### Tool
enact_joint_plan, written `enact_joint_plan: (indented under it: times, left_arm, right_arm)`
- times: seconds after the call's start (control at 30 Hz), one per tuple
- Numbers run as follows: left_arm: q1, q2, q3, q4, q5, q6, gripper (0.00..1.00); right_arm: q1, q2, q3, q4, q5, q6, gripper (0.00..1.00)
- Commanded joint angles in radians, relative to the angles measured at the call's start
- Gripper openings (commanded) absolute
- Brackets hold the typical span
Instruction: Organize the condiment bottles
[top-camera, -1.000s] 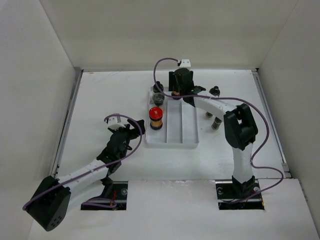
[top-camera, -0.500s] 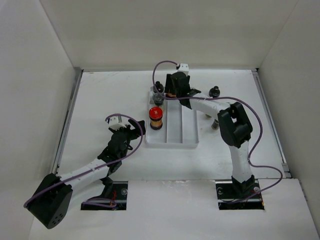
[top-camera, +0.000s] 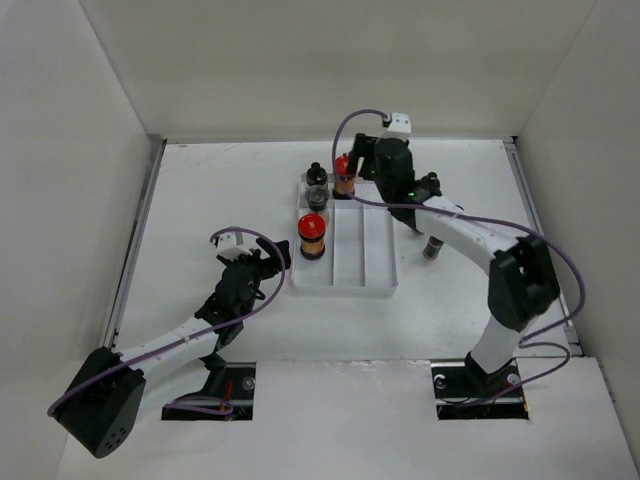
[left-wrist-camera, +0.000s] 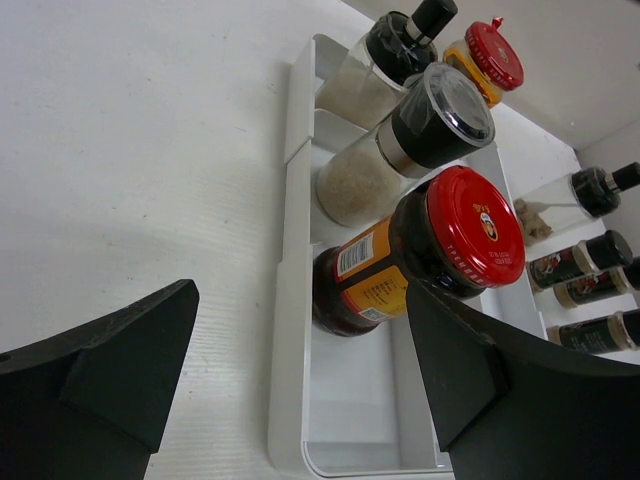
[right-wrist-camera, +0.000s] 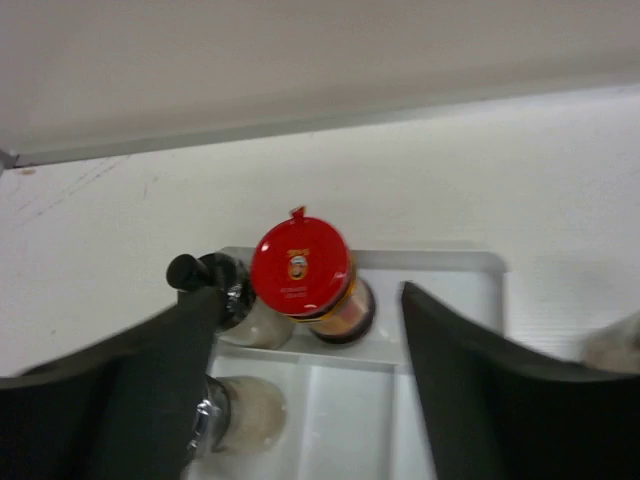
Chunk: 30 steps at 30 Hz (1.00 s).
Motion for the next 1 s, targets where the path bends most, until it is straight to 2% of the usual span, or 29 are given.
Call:
enact_joint_plan:
  times: [0.0,0.03,0.07,0.13,0.2,0.3,0.37,0.6,0.97]
  left_arm:
    - [0.007,-0.018,-0.001,0.061,0.011,-0.008,0.86]
    - [0.005,-0.018,-0.002,0.062,0.008,-0.010,0.86]
    - [0.007,-0.012,-0.002,0.062,0.008,-0.010,0.86]
    - [0.011,-0.006,-0.002,0.062,0.013,-0.013,0.85]
    - [0.005,-0.010,-0.002,0.062,0.013,-0.016,0.85]
    - [0.004,-0.009,-0.001,0.062,0.010,-0.016,0.85]
    - [0.008,-0.007,-0.002,0.062,0.014,-0.019,0.85]
    - [0.011,0.007,-0.002,0.066,0.014,-0.021,0.86]
    - [0.014,0.001,-0.004,0.067,0.017,-0.024,0.86]
  right_arm:
    - [-0.079,-0.166,-0.108,0.035,0.030,-0.026,0.67]
    - [-0.106,-0.199,-0.145,0.017,0.042,-0.026,0.57]
    - [-0.137,-0.230,-0.174,-0.008,0.054,-0.028,0.52]
    - [-0.185,-0.264,-0.214,-0.052,0.068,-0.035,0.51]
    - [-0.237,-0.275,-0.234,-0.120,0.082,-0.060,0.61]
    - [-0.290,-0.251,-0.227,-0.177,0.076,-0.078,0.88]
    - [-0.307,-0.215,-0.205,-0.193,0.033,-0.097,0.93]
    - [-0.326,-0.090,-0.124,-0.195,-0.045,-0.123,0.98]
    - [-0.349,0.018,-0.099,-0.157,-0.010,-0.121,0.90]
